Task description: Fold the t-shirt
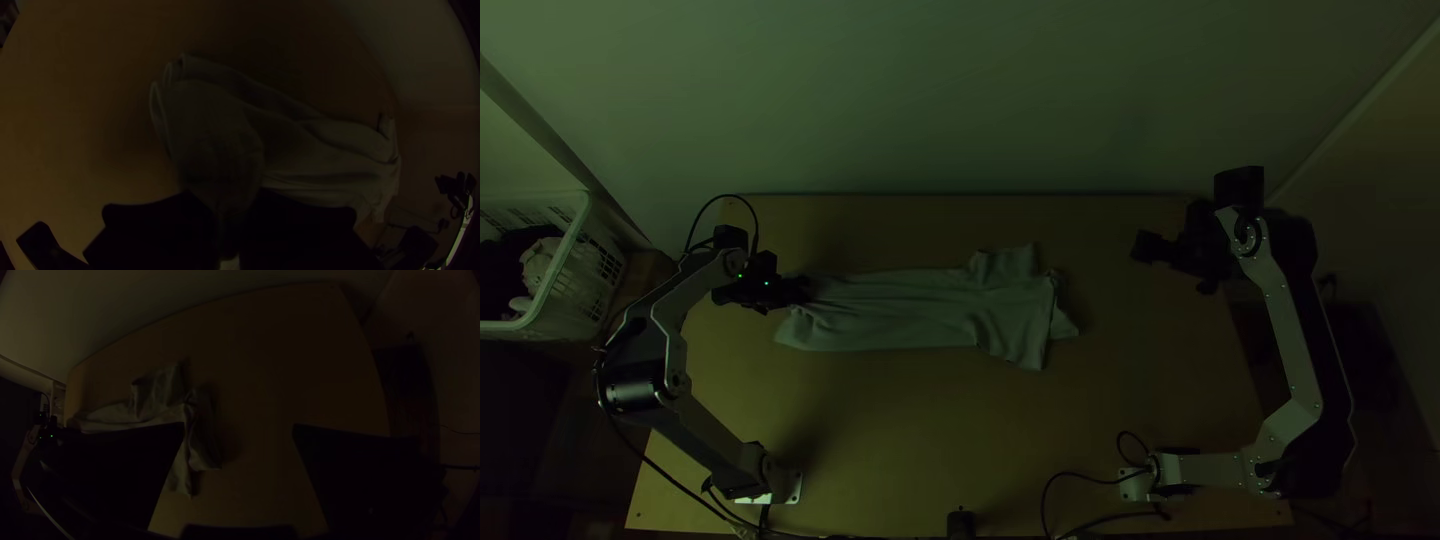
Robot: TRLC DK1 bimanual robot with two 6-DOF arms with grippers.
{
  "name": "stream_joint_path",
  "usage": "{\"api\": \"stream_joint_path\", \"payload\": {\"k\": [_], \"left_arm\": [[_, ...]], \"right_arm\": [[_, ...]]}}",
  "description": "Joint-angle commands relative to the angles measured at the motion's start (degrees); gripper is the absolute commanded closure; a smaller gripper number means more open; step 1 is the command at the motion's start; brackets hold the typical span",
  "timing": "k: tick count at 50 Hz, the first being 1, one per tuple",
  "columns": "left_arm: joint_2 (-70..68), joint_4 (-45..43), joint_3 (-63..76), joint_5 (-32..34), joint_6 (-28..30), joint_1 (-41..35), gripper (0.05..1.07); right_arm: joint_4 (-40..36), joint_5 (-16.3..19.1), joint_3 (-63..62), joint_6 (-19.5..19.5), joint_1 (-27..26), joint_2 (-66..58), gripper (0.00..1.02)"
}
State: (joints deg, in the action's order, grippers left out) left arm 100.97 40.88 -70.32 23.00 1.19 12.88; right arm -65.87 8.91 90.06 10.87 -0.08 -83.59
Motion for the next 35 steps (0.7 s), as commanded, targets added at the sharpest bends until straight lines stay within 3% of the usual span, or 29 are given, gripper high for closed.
{"api": "stream_joint_path", "payload": {"k": [1,19,29,35], "left_arm": [[-1.2,2.5,-2.8,-1.0,3.7,3.7,1.05],[-3.6,11.6,-10.8,-3.9,10.7,13.3,1.05],[-7.7,13.7,-12.2,-8.4,13.0,14.4,1.05],[-8.8,19.2,-15.5,-9.3,13.0,14.4,1.05]], "right_arm": [[0.6,0.6,-1.4,0.3,-0.5,1.9,0.03],[2.0,0.5,-2.2,-0.4,-0.6,2.8,0.03],[2.1,0.5,-2.6,-0.7,-0.7,3.3,0.03],[2.1,0.5,-2.6,-0.9,-0.7,3.6,0.03]]}}
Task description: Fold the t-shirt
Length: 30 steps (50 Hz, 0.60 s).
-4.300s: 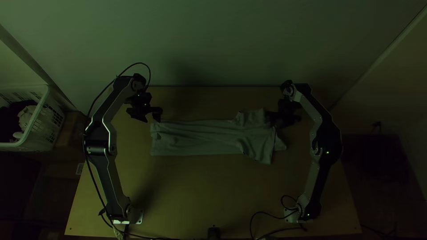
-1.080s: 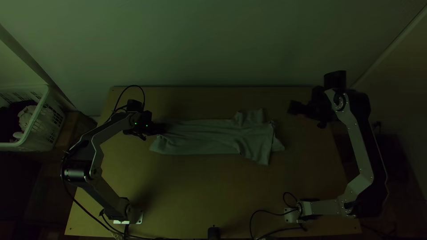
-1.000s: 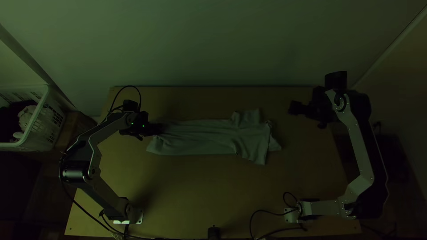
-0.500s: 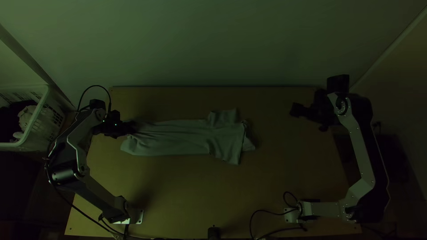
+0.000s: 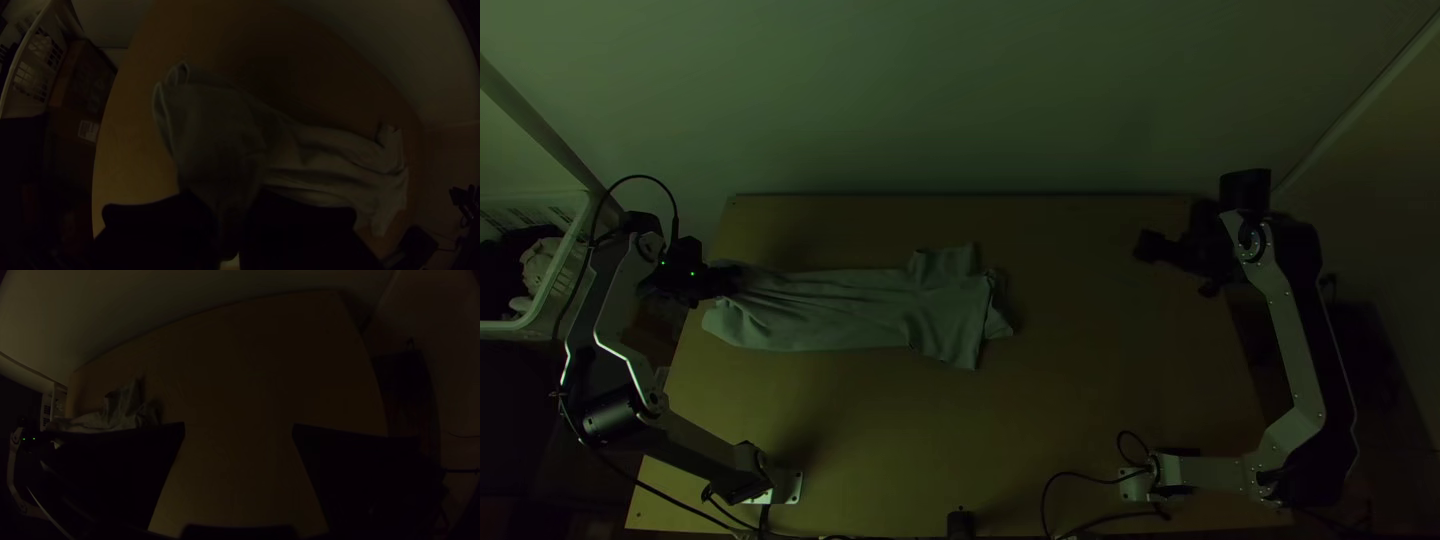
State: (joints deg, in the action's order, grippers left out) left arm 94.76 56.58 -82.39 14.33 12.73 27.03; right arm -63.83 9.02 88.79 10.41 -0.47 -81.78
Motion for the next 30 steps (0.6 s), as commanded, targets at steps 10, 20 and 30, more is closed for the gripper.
{"api": "stream_joint_path", "payload": {"k": [10,20,30], "left_arm": [[-4.3,12.5,-11.0,-1.6,-0.3,-3.3,1.05],[-3.9,18.4,-18.6,-5.0,-4.7,-10.5,1.05],[-1.6,22.7,-25.6,-7.4,-9.4,-18.1,1.05]], "right_arm": [[0.1,0.4,-1.7,-0.6,-0.4,2.3,0.03],[0.1,0.4,-1.5,-0.5,-0.5,3.0,0.03],[0.1,0.4,-2.3,-0.5,-0.9,4.3,0.03]]}}
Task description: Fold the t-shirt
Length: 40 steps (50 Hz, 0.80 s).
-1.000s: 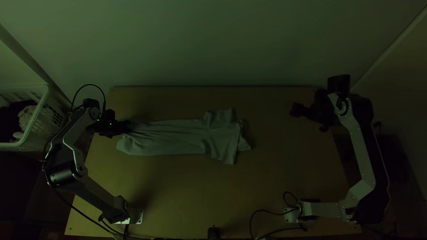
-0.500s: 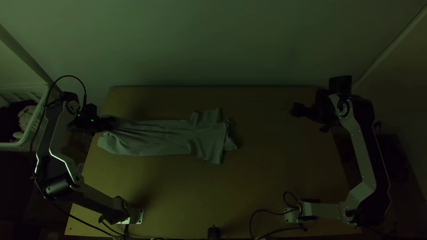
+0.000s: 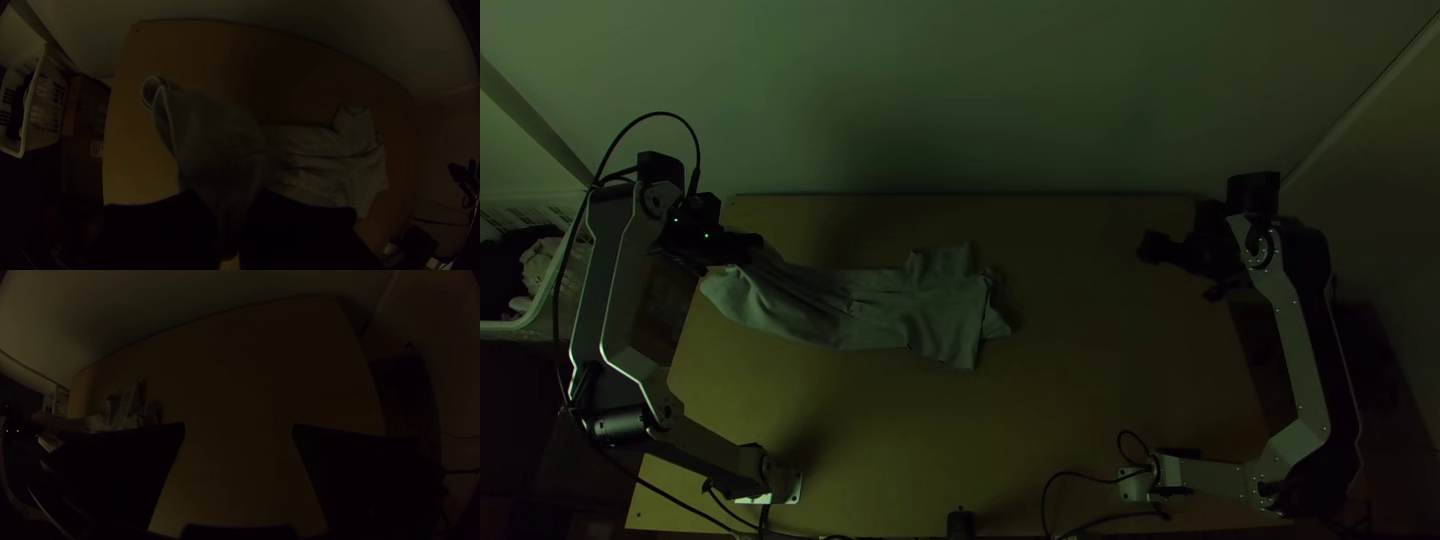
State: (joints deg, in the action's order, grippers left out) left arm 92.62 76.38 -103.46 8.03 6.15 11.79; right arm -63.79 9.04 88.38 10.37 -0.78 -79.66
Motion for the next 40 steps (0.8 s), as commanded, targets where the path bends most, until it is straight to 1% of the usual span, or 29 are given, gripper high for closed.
{"api": "stream_joint_path", "payload": {"k": [1,10,21,28,33,40], "left_arm": [[0.8,3.2,-5.3,-1.4,-3.3,-3.8,1.05],[2.6,5.7,-10.4,-2.1,-7.5,-11.4,1.05],[6.0,6.5,-14.8,-5.3,-12.2,-21.7,1.05],[9.4,6.8,-18.7,-5.7,-15.5,-26.4,1.05],[12.9,8.3,-23.6,-5.7,-19.2,-29.1,1.05],[15.9,7.7,-25.2,-5.7,-21.8,-33.5,1.05]], "right_arm": [[0.1,0.4,-2.2,-0.4,-0.6,2.3,0.03],[0.1,0.4,-3.7,-0.4,-1.6,3.7,0.03],[0.1,0.4,-3.8,-0.4,-2.9,5.1,0.03],[0.0,0.4,-4.4,-0.3,-3.4,5.9,0.03],[0.0,0.4,-5.6,0.0,-3.4,6.8,0.03],[0.1,0.4,-7.1,0.1,-3.4,7.8,0.03]]}}
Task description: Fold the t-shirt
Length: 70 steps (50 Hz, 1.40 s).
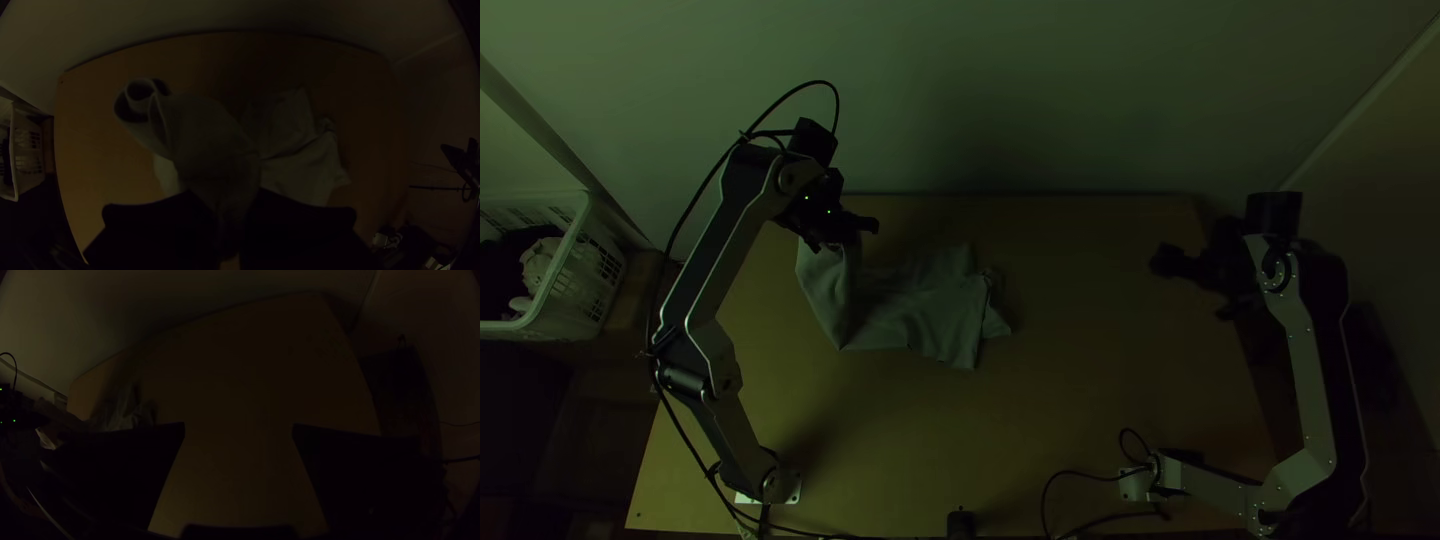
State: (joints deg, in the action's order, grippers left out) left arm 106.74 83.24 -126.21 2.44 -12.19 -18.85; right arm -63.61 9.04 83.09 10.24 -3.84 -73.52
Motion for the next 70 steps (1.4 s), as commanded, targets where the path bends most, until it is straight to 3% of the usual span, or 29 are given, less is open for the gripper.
{"api": "stream_joint_path", "payload": {"k": [1,23,59,64,67,70], "left_arm": [[2.2,0.5,-2.5,-0.2,-3.8,-3.5,1.05],[9.3,-6.5,-3.7,-1.6,-11.8,-13.0,1.05],[19.9,-15.8,-7.0,-3.3,-12.8,-21.9,1.05],[20.5,-18.2,-7.1,-3.3,-12.2,-22.6,0.90],[21.2,-18.5,-7.1,-3.2,-11.2,-23.3,0.70],[21.7,-19.3,-7.1,-3.2,-11.1,-24.0,0.42]], "right_arm": [[-0.1,0.4,-2.1,0.2,-0.5,1.7,0.03],[0.0,0.4,-6.4,0.2,-1.3,4.6,0.03],[1.4,0.4,-10.8,0.4,-1.8,6.5,0.03],[1.5,0.4,-11.7,0.3,-1.8,7.2,0.03],[1.6,0.3,-12.2,0.2,-1.8,7.5,0.03],[1.7,0.1,-12.7,0.2,-1.8,7.9,0.03]]}}
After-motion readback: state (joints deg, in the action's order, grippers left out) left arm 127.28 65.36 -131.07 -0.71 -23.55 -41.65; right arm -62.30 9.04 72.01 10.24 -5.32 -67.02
